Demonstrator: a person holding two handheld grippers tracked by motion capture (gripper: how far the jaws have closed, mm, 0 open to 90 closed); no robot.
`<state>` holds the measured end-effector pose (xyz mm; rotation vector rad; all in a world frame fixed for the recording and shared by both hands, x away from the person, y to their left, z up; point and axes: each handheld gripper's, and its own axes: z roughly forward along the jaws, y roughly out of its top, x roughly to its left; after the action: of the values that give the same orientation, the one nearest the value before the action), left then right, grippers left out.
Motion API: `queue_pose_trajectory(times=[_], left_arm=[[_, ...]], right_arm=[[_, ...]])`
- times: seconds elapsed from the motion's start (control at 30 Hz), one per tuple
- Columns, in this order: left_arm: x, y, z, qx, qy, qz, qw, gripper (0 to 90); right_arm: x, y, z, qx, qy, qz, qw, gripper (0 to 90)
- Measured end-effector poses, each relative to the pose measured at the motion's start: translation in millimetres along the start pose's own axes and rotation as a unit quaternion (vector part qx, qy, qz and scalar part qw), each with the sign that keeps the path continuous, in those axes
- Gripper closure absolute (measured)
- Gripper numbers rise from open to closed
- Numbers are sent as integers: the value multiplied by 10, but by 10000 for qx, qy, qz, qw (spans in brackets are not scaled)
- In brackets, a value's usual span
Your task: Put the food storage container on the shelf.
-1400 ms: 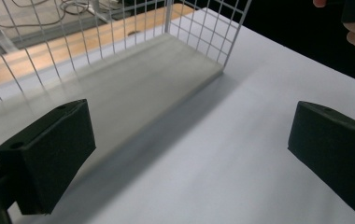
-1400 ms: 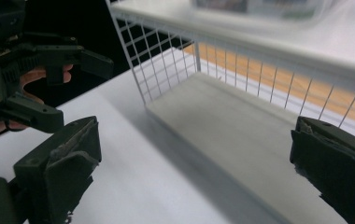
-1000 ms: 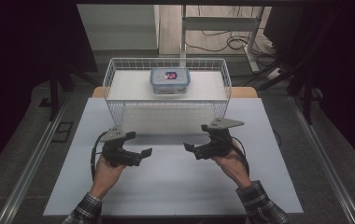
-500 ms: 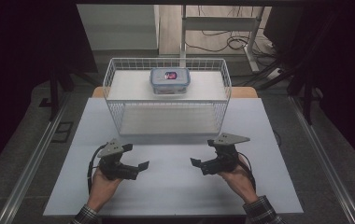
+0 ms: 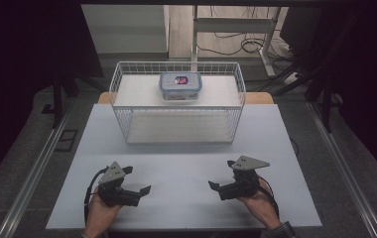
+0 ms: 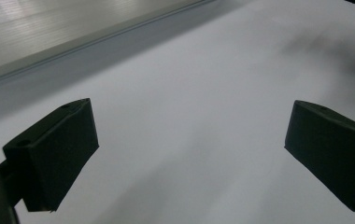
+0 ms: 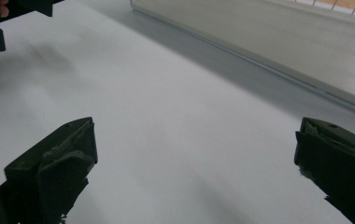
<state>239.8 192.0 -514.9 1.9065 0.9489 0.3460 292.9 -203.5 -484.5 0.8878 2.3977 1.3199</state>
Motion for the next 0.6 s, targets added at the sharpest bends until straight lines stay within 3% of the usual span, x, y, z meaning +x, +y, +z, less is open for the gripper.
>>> queue_pose_trajectory(times=[0.37, 0.6], left_arm=[[-37, -203, -136, 343, 245, 24, 9991, 16], [6, -339, -145, 631, 223, -219, 9975, 11]], right_arm=[[47, -201, -62, 238, -71, 43, 9997, 0], [108, -358, -28, 617, -80, -8, 9981, 0]])
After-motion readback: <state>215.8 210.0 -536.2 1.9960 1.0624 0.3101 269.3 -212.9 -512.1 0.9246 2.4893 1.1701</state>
